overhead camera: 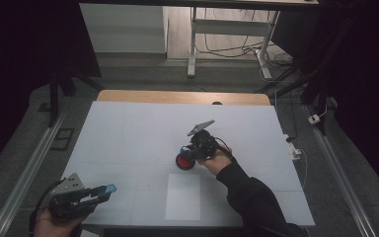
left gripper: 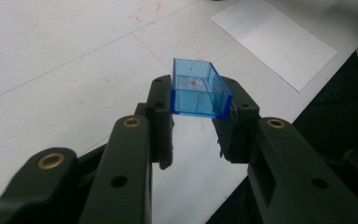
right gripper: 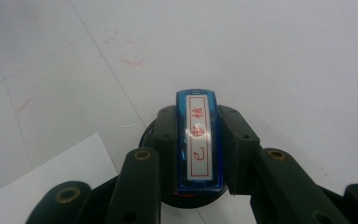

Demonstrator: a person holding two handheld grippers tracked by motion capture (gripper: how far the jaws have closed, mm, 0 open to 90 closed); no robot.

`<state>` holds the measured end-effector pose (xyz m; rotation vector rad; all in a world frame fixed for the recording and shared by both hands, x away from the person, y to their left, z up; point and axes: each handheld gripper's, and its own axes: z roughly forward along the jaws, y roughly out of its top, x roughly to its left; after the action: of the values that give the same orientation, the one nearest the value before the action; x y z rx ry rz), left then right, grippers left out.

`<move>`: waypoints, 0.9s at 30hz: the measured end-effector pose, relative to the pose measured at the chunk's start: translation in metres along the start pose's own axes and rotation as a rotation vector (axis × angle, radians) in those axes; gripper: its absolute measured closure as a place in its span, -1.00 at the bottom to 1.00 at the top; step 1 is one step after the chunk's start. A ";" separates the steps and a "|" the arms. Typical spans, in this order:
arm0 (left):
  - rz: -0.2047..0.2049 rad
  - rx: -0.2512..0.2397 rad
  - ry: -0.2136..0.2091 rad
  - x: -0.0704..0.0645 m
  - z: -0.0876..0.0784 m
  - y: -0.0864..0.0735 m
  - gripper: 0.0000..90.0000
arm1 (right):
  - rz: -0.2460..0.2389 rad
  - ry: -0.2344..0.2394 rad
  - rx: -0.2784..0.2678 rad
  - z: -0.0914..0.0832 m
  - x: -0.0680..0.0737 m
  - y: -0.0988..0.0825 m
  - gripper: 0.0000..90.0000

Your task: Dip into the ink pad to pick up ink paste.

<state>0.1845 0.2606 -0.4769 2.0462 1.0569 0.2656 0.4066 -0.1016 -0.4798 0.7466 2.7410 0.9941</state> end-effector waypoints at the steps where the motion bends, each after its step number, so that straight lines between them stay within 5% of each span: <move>1: 0.000 0.000 0.000 0.000 0.000 0.000 0.52 | -0.006 -0.002 -0.001 0.000 0.000 0.000 0.57; 10: 0.000 0.001 -0.001 0.000 0.000 0.000 0.52 | -0.110 -0.098 0.035 0.002 0.018 0.004 0.57; 14: 0.001 0.002 -0.002 0.000 0.000 0.000 0.52 | -0.116 -0.100 0.029 0.002 0.019 0.003 0.57; 27: 0.000 0.004 -0.005 0.000 0.001 0.000 0.52 | 0.027 0.018 -0.033 0.001 -0.004 -0.005 0.57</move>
<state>0.1850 0.2604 -0.4773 2.0499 1.0547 0.2582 0.4080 -0.1061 -0.4838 0.7752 2.7303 1.0537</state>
